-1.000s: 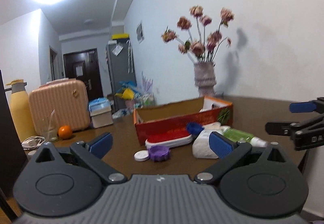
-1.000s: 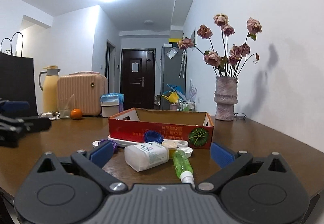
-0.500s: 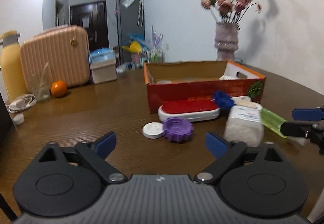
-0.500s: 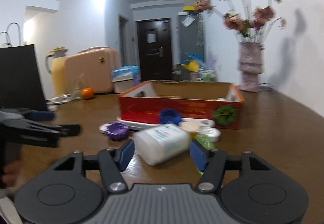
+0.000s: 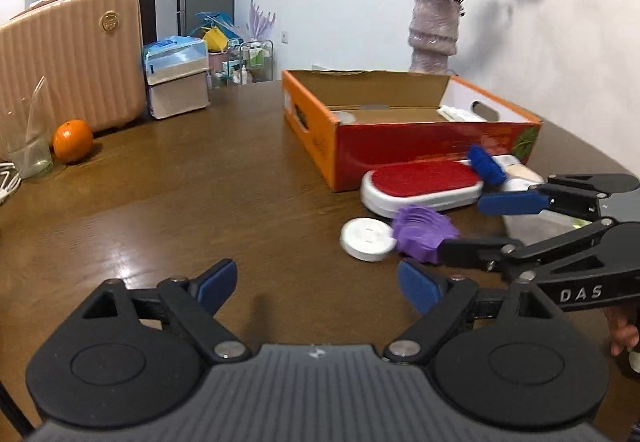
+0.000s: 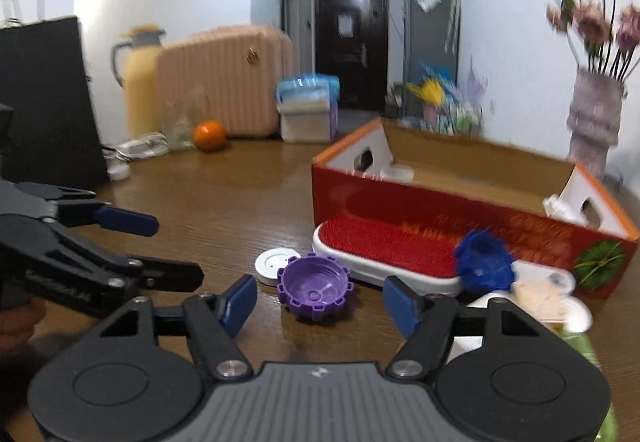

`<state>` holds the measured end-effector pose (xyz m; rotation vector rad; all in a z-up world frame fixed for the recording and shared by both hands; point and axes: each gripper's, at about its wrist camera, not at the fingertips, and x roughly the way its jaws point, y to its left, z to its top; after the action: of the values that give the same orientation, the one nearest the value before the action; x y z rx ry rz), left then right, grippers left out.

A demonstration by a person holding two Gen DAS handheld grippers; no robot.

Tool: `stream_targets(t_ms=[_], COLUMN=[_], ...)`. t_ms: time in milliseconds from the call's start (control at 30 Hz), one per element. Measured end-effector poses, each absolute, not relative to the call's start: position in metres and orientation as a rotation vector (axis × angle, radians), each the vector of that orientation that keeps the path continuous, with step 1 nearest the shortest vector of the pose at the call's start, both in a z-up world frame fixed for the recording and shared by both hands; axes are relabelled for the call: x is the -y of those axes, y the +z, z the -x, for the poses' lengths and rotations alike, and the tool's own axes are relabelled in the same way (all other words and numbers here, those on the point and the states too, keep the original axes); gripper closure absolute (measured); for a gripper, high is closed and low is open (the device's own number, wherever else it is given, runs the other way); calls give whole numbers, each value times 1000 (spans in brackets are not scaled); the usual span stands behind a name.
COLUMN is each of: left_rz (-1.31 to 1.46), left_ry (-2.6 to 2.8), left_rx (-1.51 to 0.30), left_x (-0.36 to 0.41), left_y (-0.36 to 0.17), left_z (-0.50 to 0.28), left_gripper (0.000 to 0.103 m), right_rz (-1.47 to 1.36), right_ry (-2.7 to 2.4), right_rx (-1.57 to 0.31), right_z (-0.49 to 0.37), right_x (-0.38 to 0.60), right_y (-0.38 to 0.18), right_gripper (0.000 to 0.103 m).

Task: Organize rigid objects
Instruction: 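Grasp the purple cap with the right gripper, then grasp the small white round lid with the left gripper while the right gripper holds the purple cap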

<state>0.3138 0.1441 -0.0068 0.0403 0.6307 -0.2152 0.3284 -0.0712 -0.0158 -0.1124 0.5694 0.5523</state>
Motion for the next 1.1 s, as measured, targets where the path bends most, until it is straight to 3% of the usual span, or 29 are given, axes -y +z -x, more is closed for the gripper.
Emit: stream_targets(t_ms=[233, 300, 633, 800, 1000, 1100], left_rz=[16, 7, -59, -97, -94, -64], left_ry=[-255, -256, -213, -178, -130, -102], left_rx=[-627, -635, -654, -701, -695, -601], left_x=[-156, -153, -96, -73, -66, -63], left_y=[-11, -13, -18, -26, -22, -2], left_z=[-324, -325, -352, -362, -353, -328], left_gripper=[16, 17, 22, 63, 63, 63], right_rz=[154, 145, 46, 10, -23, -24], right_ry=[516, 515, 487, 424, 383, 384], right_rx=[-647, -647, -455, -398, -401, -393], right_z=[-349, -351, -323, -310, -304, -296], right_x=[46, 47, 106, 153, 187, 195], right_y=[-35, -36, 3, 21, 21, 24], right_gripper=[36, 49, 50, 50, 50, 50])
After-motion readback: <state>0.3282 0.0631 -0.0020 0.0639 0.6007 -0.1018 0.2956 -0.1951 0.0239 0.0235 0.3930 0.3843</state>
